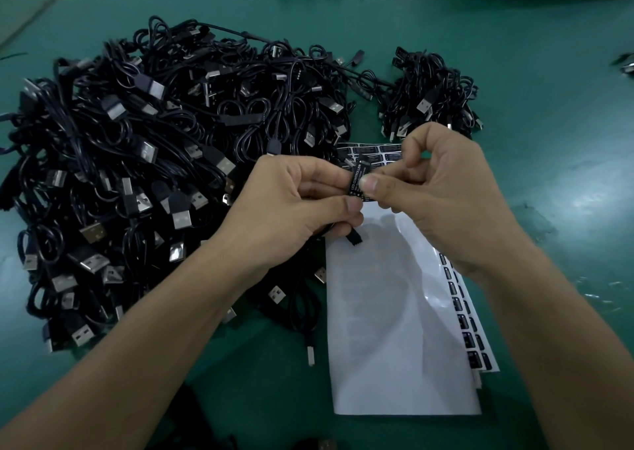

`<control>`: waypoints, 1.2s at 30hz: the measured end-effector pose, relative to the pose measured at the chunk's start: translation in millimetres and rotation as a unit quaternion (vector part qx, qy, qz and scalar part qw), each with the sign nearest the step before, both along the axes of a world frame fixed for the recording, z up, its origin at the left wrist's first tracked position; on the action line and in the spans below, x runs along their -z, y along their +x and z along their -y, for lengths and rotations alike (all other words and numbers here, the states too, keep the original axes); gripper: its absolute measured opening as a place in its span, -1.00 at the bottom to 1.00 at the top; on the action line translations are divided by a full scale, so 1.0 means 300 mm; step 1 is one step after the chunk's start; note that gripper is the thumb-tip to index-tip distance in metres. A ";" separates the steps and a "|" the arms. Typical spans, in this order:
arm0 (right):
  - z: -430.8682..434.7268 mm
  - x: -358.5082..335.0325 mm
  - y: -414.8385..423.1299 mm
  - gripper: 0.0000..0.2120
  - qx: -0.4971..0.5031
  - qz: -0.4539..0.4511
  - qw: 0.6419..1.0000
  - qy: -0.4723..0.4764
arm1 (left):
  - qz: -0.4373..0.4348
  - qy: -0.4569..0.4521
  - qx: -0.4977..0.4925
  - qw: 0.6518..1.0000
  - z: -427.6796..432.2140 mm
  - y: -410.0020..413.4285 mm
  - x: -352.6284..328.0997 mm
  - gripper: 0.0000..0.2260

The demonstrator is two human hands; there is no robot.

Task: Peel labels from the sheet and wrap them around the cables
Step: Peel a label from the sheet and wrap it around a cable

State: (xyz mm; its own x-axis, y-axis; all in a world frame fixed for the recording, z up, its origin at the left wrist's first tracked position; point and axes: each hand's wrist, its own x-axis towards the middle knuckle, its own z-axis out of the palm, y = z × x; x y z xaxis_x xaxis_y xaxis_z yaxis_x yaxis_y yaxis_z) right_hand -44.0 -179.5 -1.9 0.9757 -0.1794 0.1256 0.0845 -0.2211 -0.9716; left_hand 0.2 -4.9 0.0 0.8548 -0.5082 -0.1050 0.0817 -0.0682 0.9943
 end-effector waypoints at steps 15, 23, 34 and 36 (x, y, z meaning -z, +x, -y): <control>-0.005 -0.007 -0.004 -0.65 0.011 -0.007 1.000 -0.003 | 0.005 0.000 0.003 1.000 -0.001 0.002 0.004 -0.88; -0.001 -0.006 -0.003 -0.62 0.007 -0.007 1.000 0.003 | 0.012 0.007 0.003 1.000 -0.005 0.005 0.007 -0.87; -0.003 -0.004 0.000 -0.61 0.016 -0.009 1.000 -0.009 | 0.010 0.004 0.005 1.000 -0.003 0.007 0.008 -0.87; -0.003 -0.004 0.000 -0.61 0.014 -0.009 1.000 -0.006 | 0.009 0.003 0.004 1.000 -0.003 0.006 0.008 -0.86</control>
